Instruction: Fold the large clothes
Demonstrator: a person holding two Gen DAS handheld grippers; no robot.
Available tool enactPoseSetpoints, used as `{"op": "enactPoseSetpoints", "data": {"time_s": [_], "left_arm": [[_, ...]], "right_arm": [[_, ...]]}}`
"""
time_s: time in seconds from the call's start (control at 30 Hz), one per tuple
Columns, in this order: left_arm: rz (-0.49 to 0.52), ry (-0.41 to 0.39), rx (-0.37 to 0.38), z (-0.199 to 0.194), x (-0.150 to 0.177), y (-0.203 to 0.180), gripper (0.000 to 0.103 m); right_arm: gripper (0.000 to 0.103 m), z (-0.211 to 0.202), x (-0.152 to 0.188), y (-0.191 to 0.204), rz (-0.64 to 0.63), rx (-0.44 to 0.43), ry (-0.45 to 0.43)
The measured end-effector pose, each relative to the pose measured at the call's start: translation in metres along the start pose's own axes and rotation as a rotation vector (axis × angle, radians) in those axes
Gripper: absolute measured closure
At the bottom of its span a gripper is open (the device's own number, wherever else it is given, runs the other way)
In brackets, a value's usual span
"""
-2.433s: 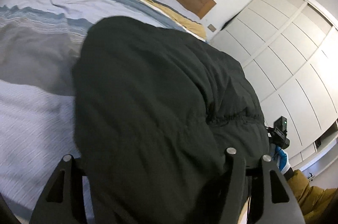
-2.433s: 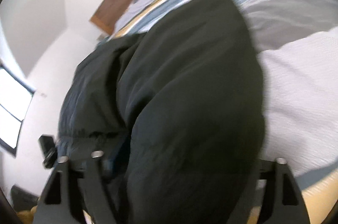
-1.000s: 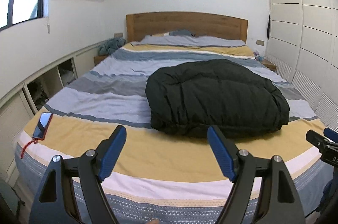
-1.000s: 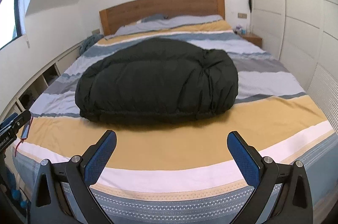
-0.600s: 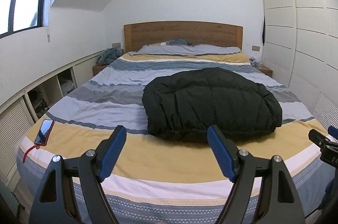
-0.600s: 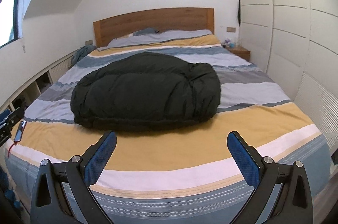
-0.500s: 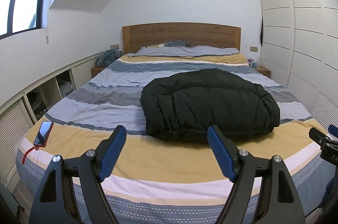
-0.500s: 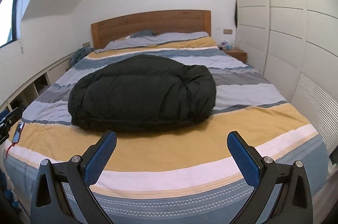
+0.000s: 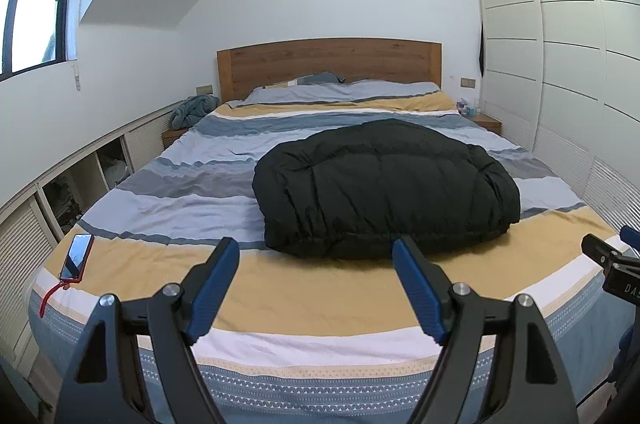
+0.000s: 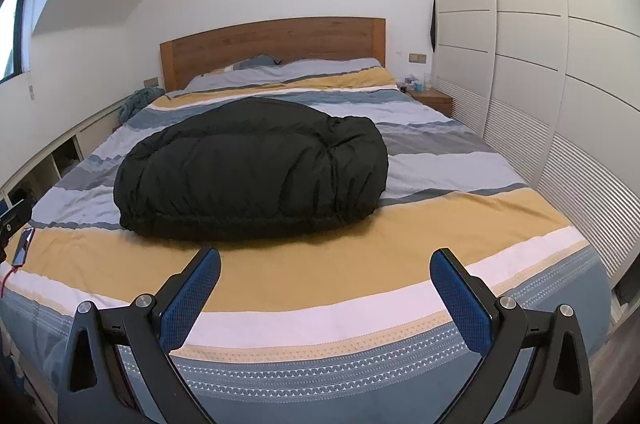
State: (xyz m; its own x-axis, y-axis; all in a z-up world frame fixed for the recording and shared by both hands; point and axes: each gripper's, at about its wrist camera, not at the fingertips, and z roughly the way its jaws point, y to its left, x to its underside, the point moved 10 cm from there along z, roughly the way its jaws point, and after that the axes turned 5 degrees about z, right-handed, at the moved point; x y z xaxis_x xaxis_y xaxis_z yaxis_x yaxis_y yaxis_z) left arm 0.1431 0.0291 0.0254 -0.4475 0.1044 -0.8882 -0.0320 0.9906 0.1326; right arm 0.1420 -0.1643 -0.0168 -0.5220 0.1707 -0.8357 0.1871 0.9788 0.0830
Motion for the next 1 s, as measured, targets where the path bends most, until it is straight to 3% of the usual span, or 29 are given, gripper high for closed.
{"op": "enactPoseSetpoints", "data": {"time_s": [1.0], "left_arm": [[0.013,0.029,0.008,0.006,0.015,-0.005,0.025]], "right_arm": [[0.000,0.002,0.006,-0.004,-0.005,0.012,-0.001]]}}
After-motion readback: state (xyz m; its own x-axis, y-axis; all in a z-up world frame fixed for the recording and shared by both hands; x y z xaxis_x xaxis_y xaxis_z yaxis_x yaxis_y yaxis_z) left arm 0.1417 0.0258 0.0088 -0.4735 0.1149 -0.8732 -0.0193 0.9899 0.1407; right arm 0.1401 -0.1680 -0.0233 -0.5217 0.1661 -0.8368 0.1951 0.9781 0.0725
